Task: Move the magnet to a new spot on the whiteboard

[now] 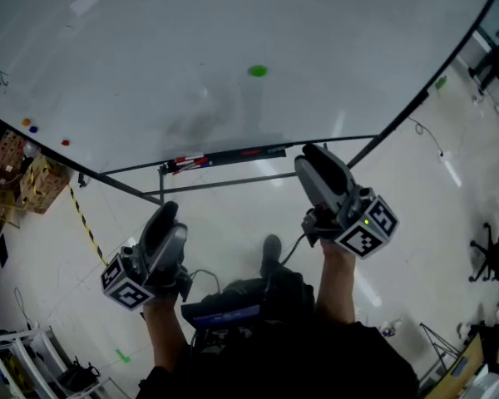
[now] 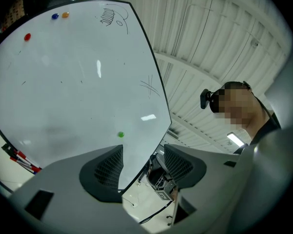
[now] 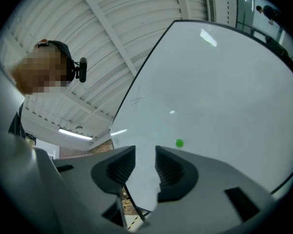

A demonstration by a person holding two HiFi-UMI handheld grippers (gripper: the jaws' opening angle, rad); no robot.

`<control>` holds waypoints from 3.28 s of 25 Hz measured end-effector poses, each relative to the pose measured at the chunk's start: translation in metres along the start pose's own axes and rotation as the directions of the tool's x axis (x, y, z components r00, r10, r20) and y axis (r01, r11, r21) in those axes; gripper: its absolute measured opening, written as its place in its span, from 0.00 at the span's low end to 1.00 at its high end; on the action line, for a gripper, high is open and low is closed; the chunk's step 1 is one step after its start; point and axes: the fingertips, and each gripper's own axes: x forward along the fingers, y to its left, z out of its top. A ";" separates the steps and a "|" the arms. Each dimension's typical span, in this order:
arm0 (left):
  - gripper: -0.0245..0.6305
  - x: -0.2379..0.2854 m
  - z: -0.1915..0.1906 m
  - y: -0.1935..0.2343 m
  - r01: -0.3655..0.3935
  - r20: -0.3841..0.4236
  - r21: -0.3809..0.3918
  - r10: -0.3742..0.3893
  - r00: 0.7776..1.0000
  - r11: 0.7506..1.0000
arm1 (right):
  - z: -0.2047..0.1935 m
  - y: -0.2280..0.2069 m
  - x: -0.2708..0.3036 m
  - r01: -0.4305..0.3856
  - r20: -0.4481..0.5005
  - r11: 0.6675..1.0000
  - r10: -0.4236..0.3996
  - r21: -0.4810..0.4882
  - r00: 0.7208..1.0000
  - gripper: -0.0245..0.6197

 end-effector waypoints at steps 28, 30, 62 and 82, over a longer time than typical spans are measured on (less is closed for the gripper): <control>0.42 -0.178 -0.044 -0.115 0.133 -0.001 -0.070 -0.133 0.991 0.989 | -0.046 0.247 -0.129 0.027 0.006 0.998 -0.027 -0.063 1.000 0.27; 0.42 -0.174 -0.056 -0.126 0.134 0.002 -0.068 -0.134 0.991 0.989 | -0.041 0.249 -0.145 0.020 0.003 0.998 -0.020 -0.065 1.000 0.27; 0.42 -0.180 -0.188 -0.303 0.047 0.016 0.002 -0.047 0.999 0.999 | 0.003 0.275 -0.338 -0.123 0.099 0.990 0.116 0.065 0.988 0.27; 0.42 -0.216 -0.143 -0.262 0.124 0.004 -0.051 -0.124 0.992 0.991 | -0.034 0.325 -0.274 -0.077 0.008 0.997 0.077 -0.018 0.997 0.24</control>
